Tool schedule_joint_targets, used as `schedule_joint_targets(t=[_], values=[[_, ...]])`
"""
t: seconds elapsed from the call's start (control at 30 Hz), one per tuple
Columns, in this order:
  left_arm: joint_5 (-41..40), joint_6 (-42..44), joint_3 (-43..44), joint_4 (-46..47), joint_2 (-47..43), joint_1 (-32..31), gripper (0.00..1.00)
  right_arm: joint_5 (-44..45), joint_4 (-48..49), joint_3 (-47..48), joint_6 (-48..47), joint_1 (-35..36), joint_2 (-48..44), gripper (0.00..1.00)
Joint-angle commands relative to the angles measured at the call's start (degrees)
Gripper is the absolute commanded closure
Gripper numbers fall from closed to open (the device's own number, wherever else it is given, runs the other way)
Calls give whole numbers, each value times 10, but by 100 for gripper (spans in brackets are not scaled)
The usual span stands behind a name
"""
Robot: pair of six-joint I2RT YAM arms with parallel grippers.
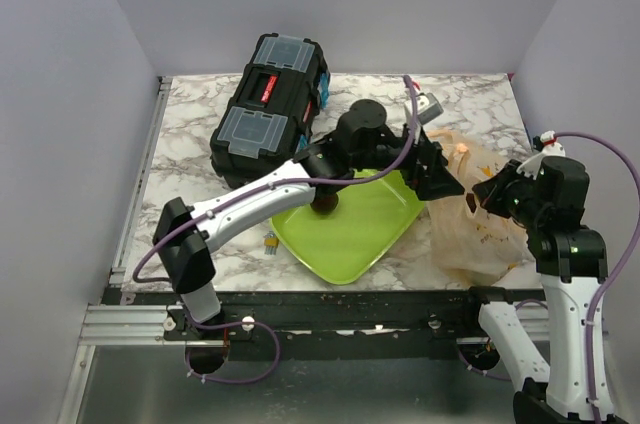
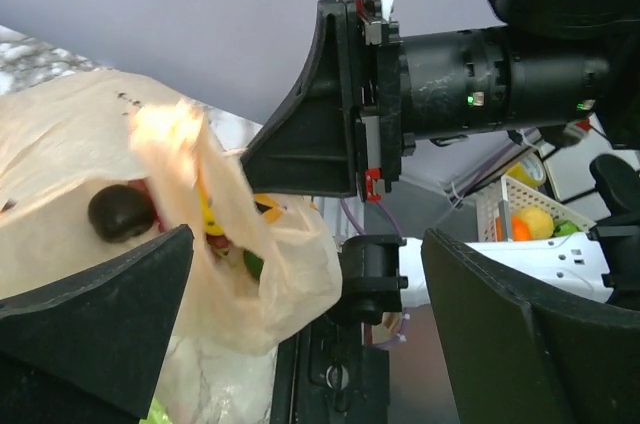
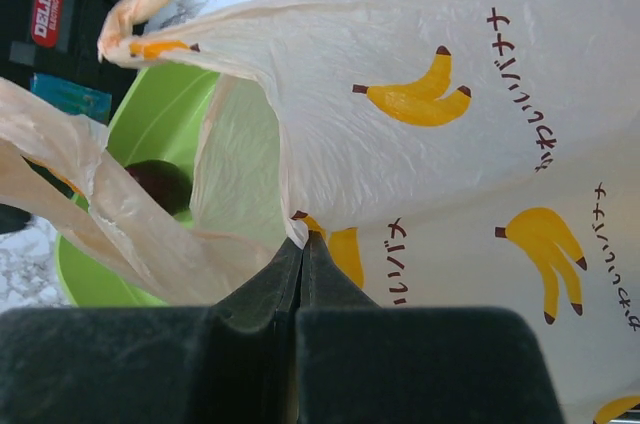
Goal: Take the fake fruits out of the plastic bag
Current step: Adjust the plastic bag at the center of the board.
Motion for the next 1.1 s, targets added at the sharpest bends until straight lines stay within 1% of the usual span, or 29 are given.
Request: schedule_joint_targets(t=[0.0, 0.07, 0.13, 0.2, 0.23, 0.27, 0.3, 0.33, 0.37, 0.4, 0.43, 0.47, 0.57, 0.67, 0.73, 0.8, 0.83, 0.9, 1.07], values=[[-2, 25, 84, 6, 69, -14, 7, 14, 1, 28, 10, 1, -11, 99], [8, 17, 118, -3, 95, -14, 13, 13, -3, 33, 10, 0, -8, 99], [18, 10, 140, -9, 114, -14, 25, 16, -8, 38, 10, 0, -4, 99], [28, 11, 148, -23, 116, -14, 48, 23, -10, 40, 11, 1, -6, 99], [26, 13, 139, -21, 110, -15, 58, 29, -10, 42, 12, 1, -7, 99], [22, 15, 123, -13, 99, -15, 64, 35, -9, 42, 13, 1, -8, 99], [16, 19, 97, -1, 85, -16, 75, 38, -7, 42, 15, 1, -9, 99], [8, 24, 78, 9, 70, -17, 84, 40, -4, 41, 16, 0, -9, 99], [1, 31, 56, 20, 56, -19, 87, 39, -2, 39, 17, 1, -8, 99], [-10, 41, 41, 24, 42, -20, 88, 36, 0, 38, 19, 1, -7, 99], [-24, 49, 34, 15, 31, -21, 88, 33, 3, 37, 20, 0, -6, 99], [-39, 55, 31, -1, 21, -21, 85, 30, 5, 37, 20, 1, -5, 99], [-80, 71, 13, -23, -10, -21, 69, 32, 3, 38, 17, 1, -3, 99], [-94, 86, -15, -20, -43, -21, 54, 42, 2, 37, 14, 0, -6, 99], [-116, 85, -27, -17, -59, -20, 40, 43, 0, 35, 13, 1, -7, 99], [-157, 80, -26, -25, -60, -19, 22, 41, 2, 34, 14, 1, -8, 99], [-164, 80, -20, -25, -56, -18, 16, 40, 3, 33, 15, 1, -8, 99], [-156, 80, 12, -35, -31, -16, 11, 40, 5, 33, 15, 1, -7, 99], [-126, 77, 127, -94, 57, -16, 10, 34, 4, 47, 18, 1, -1, 99]])
